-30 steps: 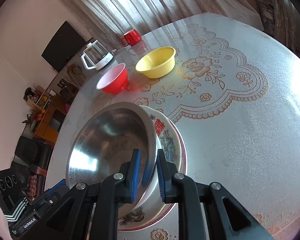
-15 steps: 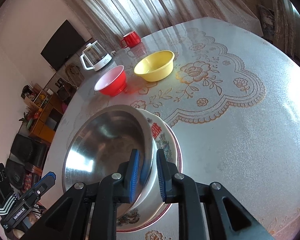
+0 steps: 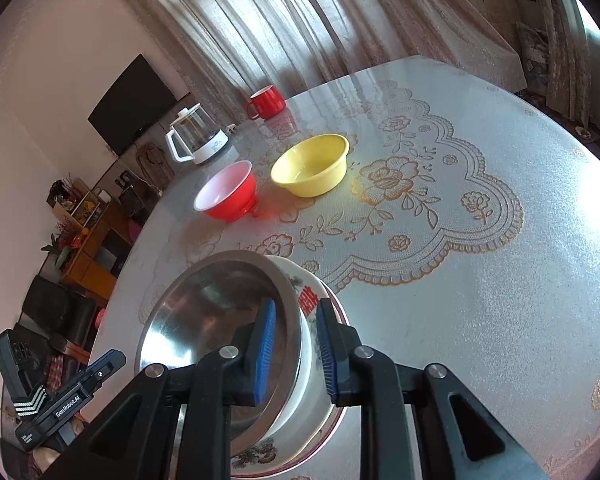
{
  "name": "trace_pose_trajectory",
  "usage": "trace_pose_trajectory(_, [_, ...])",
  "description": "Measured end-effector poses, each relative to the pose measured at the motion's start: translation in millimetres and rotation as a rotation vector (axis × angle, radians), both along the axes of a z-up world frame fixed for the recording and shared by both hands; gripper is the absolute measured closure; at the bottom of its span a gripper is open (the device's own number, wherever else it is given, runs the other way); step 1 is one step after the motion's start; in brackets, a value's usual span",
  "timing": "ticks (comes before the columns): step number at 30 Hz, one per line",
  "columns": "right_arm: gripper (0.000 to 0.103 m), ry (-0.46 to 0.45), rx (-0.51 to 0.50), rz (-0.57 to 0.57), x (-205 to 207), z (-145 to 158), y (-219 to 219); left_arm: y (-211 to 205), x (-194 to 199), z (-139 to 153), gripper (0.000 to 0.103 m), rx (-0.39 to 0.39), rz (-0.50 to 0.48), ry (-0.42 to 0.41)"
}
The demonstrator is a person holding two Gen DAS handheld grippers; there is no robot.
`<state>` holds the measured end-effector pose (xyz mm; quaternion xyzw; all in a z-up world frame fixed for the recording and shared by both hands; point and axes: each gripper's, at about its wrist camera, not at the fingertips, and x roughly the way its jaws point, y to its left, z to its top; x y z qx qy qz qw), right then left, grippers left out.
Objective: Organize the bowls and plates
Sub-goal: 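Open both tools and withdraw them from the steel bowl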
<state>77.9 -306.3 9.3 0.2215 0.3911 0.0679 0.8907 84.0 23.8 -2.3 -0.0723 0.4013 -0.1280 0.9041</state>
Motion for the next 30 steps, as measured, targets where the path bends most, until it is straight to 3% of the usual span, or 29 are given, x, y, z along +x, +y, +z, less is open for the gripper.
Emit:
trace_pose_trajectory(15, [0.082, 0.042, -0.013, 0.021, 30.2, -13.1, -26.0, -17.7, 30.9, 6.5, 0.077, 0.157, -0.019, -0.052])
trace_pose_trajectory(30, [0.082, 0.031, -0.066, 0.060, 79.7, -20.0, -43.7, -54.3, 66.6, 14.5, 0.072, 0.262, -0.156, -0.057])
